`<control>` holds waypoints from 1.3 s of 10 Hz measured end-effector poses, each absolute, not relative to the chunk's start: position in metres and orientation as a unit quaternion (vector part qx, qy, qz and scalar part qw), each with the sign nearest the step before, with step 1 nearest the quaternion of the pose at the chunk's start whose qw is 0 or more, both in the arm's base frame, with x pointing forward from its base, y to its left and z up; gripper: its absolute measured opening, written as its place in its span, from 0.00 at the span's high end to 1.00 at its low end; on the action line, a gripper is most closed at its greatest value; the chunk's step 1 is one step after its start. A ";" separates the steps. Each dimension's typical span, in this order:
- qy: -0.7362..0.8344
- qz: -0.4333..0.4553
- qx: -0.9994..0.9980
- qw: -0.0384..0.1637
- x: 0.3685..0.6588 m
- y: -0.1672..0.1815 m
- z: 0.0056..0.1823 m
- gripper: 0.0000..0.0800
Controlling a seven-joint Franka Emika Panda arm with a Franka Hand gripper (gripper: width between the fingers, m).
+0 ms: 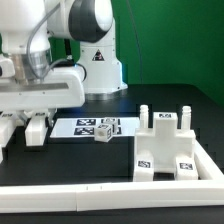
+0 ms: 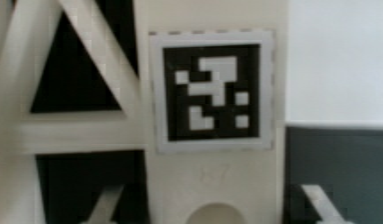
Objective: Assemble chair
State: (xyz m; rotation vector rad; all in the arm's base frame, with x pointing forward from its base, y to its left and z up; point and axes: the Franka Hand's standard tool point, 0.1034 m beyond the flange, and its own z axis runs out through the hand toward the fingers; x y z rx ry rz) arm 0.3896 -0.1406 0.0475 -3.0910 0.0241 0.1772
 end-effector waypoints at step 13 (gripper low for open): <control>0.128 0.086 -0.987 0.040 0.514 -0.013 0.159 0.64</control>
Offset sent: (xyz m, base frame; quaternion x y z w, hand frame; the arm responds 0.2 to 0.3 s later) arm 0.0516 0.0531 0.0576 -0.0270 -0.0477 0.1147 0.9919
